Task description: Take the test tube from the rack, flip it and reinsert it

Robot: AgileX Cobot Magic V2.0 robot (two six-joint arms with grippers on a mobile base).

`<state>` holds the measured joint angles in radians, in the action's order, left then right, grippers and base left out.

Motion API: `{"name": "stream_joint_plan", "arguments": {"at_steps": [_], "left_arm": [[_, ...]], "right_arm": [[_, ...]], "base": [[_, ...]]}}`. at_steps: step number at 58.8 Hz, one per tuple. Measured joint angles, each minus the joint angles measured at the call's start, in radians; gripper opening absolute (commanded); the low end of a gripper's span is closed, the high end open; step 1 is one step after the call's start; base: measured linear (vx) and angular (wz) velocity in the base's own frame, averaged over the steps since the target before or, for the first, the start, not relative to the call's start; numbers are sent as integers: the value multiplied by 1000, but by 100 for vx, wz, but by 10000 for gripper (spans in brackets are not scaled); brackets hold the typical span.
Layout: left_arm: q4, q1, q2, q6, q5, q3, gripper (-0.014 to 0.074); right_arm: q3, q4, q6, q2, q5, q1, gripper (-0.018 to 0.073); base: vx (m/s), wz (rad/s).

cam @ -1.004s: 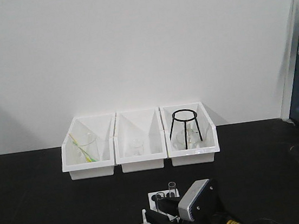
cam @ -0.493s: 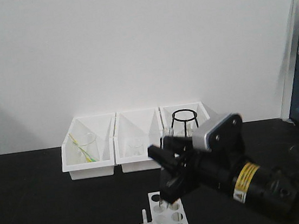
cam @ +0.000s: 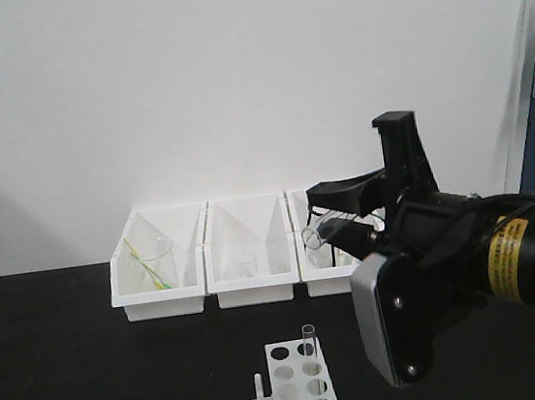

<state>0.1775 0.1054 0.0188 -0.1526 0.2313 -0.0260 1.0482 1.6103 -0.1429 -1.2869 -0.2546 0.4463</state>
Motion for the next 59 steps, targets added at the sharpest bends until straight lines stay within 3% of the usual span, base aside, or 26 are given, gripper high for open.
{"name": "stream_joint_plan", "arguments": {"at_steps": [6, 12, 23, 29, 37, 42, 51, 59], "left_arm": [[0, 0, 0, 0, 0, 0, -6], [0, 0, 0, 0, 0, 0, -6], [0, 0, 0, 0, 0, 0, -6], [0, 0, 0, 0, 0, 0, -6], [0, 0, 0, 0, 0, 0, -6], [0, 0, 0, 0, 0, 0, -6], [0, 0, 0, 0, 0, 0, -6], [0, 0, 0, 0, 0, 0, -6]], "right_arm": [[-1, 31, 66, 1, -9, 0, -3], [-1, -116, 223, 1, 2, 0, -3], [28, -816, 754, 1, 210, 0, -3], [19, -1027, 864, -10, 290, -5, -11], [-59, -1072, 868, -52, 169, -9, -11], [-154, -1074, 841, -79, -45, -29, -11], [-300, -1072, 617, -158, -461, -79, -11], [-334, -1057, 449, -256, -629, -89, -11]], "base": [[0, 0], [0, 0], [0, 0], [0, 0], [0, 0], [0, 0], [0, 0], [0, 0]]}}
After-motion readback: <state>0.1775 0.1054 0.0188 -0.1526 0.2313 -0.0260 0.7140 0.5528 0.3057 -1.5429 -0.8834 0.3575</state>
